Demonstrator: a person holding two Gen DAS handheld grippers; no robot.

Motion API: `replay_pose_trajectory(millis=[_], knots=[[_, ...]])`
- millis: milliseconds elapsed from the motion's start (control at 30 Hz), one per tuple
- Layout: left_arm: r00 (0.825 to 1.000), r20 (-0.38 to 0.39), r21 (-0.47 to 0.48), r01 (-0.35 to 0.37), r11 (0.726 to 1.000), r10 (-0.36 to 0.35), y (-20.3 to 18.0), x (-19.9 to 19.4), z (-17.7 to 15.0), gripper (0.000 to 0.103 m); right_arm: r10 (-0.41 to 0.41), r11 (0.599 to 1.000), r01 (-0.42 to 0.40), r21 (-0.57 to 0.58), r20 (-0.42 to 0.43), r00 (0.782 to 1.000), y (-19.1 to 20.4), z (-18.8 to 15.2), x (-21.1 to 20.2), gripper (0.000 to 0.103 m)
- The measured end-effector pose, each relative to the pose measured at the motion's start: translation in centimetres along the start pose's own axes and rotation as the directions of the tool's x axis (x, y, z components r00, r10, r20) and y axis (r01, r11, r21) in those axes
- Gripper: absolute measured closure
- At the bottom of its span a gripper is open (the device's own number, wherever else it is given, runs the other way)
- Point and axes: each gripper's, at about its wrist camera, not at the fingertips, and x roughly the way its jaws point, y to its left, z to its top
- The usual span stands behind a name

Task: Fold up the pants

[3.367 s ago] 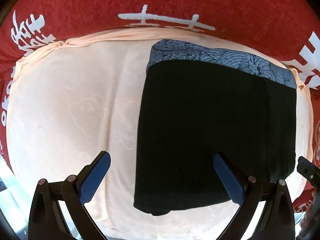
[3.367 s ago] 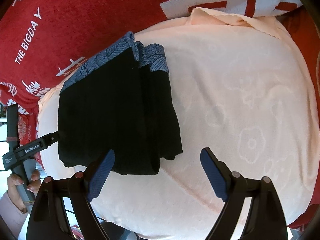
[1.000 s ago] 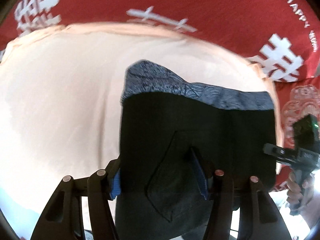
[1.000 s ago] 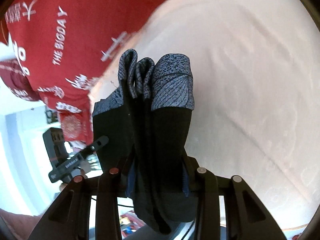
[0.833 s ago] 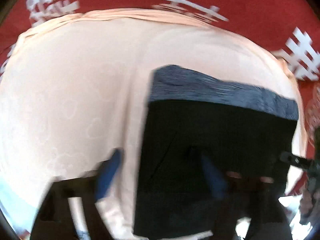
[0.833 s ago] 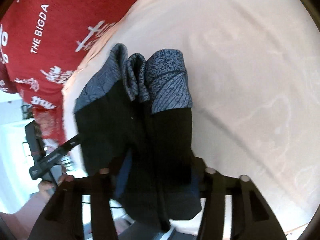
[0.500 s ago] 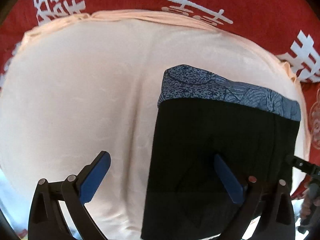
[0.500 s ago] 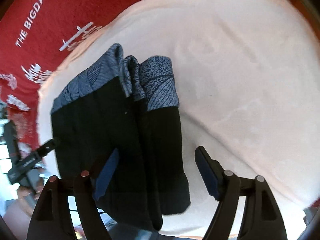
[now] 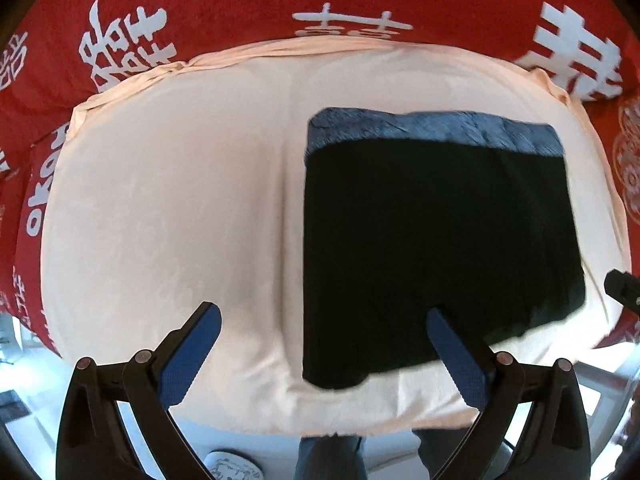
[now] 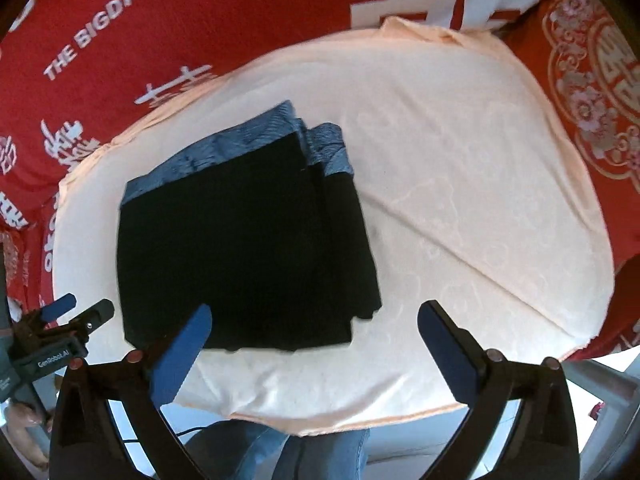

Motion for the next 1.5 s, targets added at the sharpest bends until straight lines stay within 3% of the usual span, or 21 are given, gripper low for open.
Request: replay_pose_trajectory(millis=[200,600,1067,1500], knots=[[0.999,0.043,0.029,-0.007,1.0,0.006,-0.5,-3.5,-2.2,0.0,-0.052,0.998,0.052,-0.034,0.001,0.999,3.0,-2.1,-2.7,0.0],[0.994,0.103,0.042,-0.026,0.999,0.022,0.2,-9.1,-3.8,0.0,-0.064,0.998,0.064,-0.005,-0.008,0.998,5.3,-5.1,-8.2,0.0],[0.996,0.057,-0.018,-0.069,0.997,0.07,-1.7,-11.3,-5.7,0.0,-0.091,0.991,0.088,-0.102,-0.025,0.996,4.2,-4.4,-10.9,0.0],[0.991,0.082,-0.03,-0.105,0.994,0.107,-3.6,-12.7,-5.5,0.0,-0.113,0.982,0.104,-0.158,-0.05,0.992,4.0,-3.5,-10.6,0.0]])
